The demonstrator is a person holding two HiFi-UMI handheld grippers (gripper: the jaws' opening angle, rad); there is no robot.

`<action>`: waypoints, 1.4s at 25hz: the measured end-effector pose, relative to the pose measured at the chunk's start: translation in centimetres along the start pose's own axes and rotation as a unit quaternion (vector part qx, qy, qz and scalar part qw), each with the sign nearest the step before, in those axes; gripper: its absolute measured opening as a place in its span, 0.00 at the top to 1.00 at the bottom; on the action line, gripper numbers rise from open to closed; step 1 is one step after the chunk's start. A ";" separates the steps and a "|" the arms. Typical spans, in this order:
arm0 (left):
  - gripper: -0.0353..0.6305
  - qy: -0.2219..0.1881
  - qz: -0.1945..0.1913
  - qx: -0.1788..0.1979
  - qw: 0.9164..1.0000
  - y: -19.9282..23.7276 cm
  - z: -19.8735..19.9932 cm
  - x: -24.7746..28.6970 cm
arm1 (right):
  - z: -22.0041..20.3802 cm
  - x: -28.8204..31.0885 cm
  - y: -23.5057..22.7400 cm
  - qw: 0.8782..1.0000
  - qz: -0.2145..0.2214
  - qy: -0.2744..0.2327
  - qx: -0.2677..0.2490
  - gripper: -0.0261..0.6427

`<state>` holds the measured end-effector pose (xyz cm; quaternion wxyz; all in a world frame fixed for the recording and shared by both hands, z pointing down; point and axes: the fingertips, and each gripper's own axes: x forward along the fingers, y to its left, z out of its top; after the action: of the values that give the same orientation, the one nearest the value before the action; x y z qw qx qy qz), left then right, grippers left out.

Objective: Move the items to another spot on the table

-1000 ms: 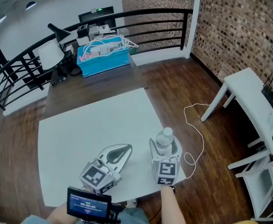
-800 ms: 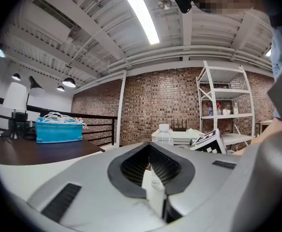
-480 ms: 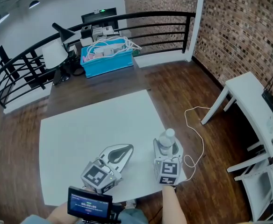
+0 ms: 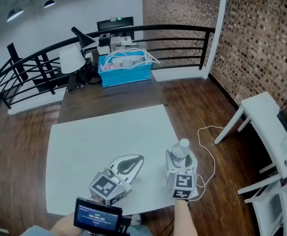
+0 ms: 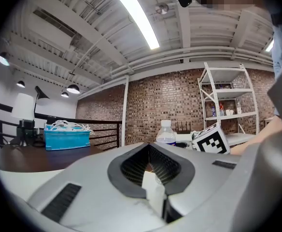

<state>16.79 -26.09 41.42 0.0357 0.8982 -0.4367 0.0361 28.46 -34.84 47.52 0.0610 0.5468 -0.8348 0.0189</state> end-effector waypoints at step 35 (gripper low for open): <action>0.94 -0.036 0.160 -0.003 0.987 9.1 3.0 -13.8 | 11.9 0.6 20.3 0.979 0.193 -0.052 -0.045 0.52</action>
<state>1.25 -21.16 37.39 0.0162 0.8176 -0.5756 0.0080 8.67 -28.40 36.53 0.0372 0.3720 -0.9268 -0.0363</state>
